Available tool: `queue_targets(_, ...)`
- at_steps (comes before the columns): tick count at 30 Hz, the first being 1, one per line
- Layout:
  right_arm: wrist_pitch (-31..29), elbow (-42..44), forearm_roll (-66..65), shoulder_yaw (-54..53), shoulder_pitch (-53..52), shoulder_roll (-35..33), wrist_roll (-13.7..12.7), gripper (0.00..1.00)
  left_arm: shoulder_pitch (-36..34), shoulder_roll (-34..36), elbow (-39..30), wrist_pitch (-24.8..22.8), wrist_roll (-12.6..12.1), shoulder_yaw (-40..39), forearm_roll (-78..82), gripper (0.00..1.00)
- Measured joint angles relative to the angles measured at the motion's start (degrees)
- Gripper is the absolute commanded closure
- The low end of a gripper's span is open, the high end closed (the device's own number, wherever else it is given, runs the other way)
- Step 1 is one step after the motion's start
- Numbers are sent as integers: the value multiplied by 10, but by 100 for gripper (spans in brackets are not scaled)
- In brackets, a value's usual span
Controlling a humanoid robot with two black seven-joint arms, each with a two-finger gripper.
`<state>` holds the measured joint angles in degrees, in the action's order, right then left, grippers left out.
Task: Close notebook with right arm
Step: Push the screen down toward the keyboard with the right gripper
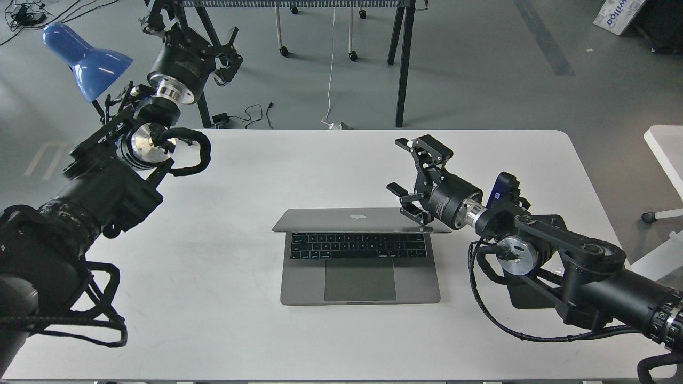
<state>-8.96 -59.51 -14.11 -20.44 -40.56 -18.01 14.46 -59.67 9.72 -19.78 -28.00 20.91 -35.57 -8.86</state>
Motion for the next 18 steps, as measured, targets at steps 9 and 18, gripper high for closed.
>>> queue_targets(9,0,-9,-10,20,30,0,1,0,0,0,0,0,-2,1,1,0)
queue_targets(18,0,-7,-26,25,48,2,2,0,1,1,0,0,-4,1,1,0)
